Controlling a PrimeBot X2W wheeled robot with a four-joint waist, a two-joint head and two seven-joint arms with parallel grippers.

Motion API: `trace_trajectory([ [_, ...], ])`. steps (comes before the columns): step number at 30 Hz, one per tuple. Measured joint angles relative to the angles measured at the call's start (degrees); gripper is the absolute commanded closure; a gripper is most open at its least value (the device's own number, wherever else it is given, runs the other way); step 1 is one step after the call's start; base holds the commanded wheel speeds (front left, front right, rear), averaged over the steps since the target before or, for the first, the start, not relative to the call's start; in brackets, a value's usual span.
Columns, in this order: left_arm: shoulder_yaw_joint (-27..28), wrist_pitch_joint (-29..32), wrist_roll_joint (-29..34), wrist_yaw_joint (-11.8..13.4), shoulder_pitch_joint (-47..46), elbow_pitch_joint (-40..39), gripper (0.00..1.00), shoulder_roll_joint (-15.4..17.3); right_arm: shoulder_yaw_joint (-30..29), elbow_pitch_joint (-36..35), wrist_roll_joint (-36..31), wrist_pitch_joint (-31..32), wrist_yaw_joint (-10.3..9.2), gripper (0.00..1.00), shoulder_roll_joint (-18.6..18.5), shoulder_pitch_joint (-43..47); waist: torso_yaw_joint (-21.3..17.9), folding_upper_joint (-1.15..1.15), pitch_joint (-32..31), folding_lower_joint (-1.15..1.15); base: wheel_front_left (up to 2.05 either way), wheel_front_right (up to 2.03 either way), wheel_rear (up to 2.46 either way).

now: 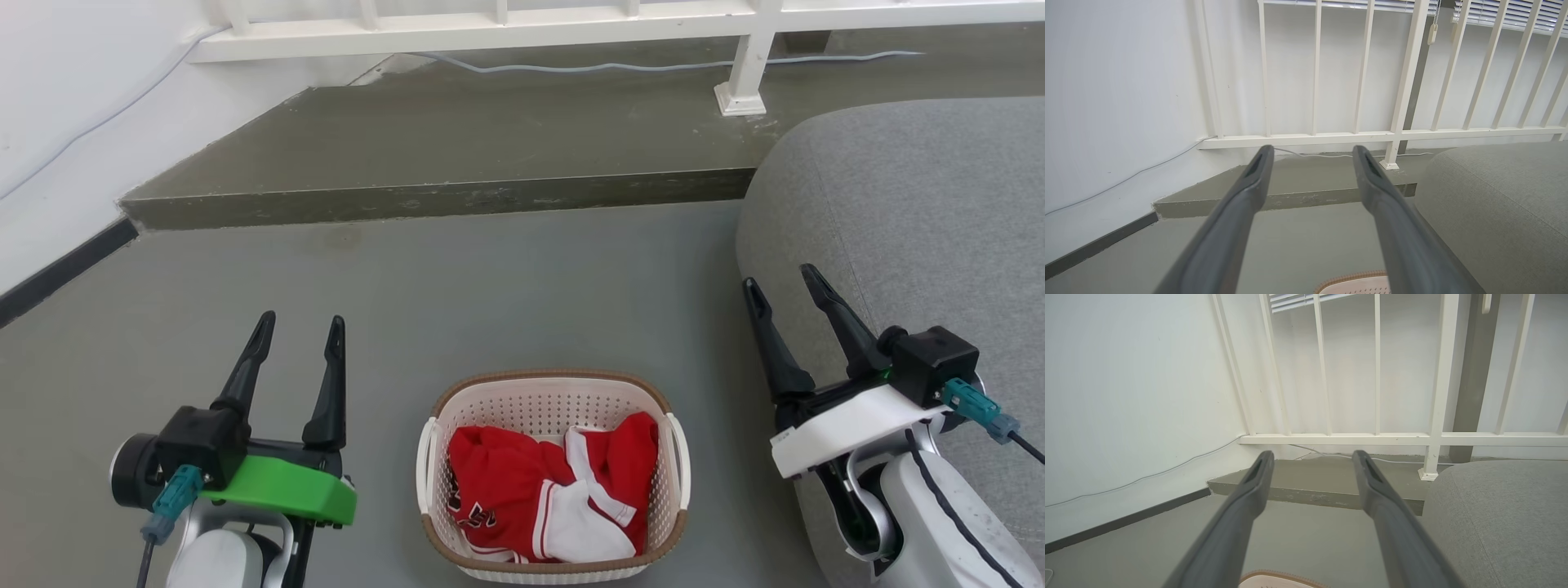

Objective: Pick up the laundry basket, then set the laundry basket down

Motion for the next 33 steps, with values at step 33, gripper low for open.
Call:
trace_trajectory([
  [33, 0.32, 0.00, -0.18, -0.13, -1.31, 0.20, 0.00, -0.14, -3.52, 1.74, -0.16, -0.07, -0.43, 0.00, 2.40, 0.01, -2.39, 0.00, 8.14, 0.00, 0.00, 0.00, 0.00],
])
